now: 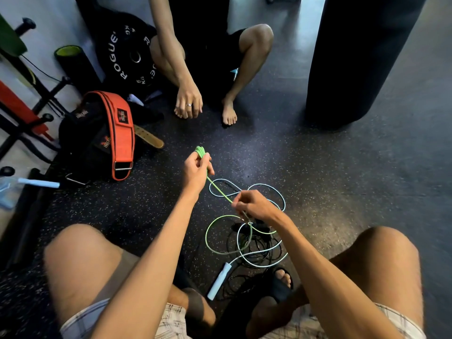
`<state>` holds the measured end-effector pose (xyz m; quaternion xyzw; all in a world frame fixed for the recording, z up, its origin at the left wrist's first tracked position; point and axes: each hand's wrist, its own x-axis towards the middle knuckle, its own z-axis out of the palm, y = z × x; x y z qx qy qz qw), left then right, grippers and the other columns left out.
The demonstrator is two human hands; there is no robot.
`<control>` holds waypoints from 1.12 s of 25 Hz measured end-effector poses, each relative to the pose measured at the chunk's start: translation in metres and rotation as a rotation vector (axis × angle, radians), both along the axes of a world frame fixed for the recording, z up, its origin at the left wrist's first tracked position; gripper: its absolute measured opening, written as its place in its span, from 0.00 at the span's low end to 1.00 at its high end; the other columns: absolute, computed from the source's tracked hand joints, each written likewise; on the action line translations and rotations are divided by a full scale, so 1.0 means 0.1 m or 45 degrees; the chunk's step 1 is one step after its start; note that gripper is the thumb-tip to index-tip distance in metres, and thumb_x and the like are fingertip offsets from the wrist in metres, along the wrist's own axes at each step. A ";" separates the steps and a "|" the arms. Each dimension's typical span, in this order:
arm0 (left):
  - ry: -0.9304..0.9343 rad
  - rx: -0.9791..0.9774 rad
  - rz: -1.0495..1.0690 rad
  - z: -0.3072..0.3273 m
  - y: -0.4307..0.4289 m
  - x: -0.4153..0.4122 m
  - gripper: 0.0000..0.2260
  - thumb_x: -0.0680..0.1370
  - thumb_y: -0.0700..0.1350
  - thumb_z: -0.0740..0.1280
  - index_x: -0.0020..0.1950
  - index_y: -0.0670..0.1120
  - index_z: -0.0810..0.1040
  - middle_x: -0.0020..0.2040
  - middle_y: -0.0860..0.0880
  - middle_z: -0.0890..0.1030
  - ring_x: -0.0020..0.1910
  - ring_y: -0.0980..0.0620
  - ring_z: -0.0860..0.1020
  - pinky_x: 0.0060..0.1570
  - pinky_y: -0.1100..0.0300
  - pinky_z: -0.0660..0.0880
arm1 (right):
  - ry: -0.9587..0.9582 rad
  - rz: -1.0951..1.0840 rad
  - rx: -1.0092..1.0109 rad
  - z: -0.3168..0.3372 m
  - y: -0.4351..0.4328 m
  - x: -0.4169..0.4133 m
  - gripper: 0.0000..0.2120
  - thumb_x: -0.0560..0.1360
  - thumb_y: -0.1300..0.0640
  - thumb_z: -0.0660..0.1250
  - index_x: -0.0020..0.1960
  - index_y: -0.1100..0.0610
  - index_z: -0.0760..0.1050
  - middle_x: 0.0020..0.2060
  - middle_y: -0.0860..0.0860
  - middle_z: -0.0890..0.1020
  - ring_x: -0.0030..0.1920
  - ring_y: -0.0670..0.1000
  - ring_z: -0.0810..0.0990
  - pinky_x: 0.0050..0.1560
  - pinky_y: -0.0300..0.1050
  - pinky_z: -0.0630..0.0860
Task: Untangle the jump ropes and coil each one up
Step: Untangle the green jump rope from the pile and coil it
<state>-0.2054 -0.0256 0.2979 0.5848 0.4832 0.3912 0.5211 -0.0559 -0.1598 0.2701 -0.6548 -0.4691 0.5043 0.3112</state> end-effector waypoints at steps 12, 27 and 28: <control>0.324 -0.205 -0.610 0.09 -0.26 0.06 0.12 0.83 0.43 0.59 0.45 0.38 0.76 0.31 0.46 0.76 0.23 0.58 0.72 0.24 0.66 0.68 | -0.369 -0.027 0.441 0.49 0.31 0.07 0.10 0.80 0.57 0.65 0.40 0.54 0.78 0.29 0.48 0.76 0.30 0.45 0.69 0.32 0.42 0.67; -0.890 -0.925 -0.728 0.29 -0.34 0.03 0.15 0.84 0.47 0.52 0.40 0.45 0.69 0.27 0.53 0.60 0.24 0.57 0.58 0.30 0.62 0.63 | 0.052 -0.574 0.283 0.21 0.23 0.17 0.11 0.82 0.50 0.62 0.46 0.56 0.67 0.29 0.50 0.72 0.29 0.49 0.70 0.35 0.49 0.72; -0.966 -0.913 -0.649 0.29 -0.32 0.05 0.14 0.84 0.47 0.51 0.42 0.45 0.70 0.28 0.53 0.61 0.25 0.56 0.58 0.32 0.61 0.64 | 0.050 -0.561 0.241 0.14 0.20 0.15 0.09 0.82 0.52 0.62 0.46 0.57 0.67 0.29 0.51 0.73 0.28 0.51 0.71 0.34 0.48 0.72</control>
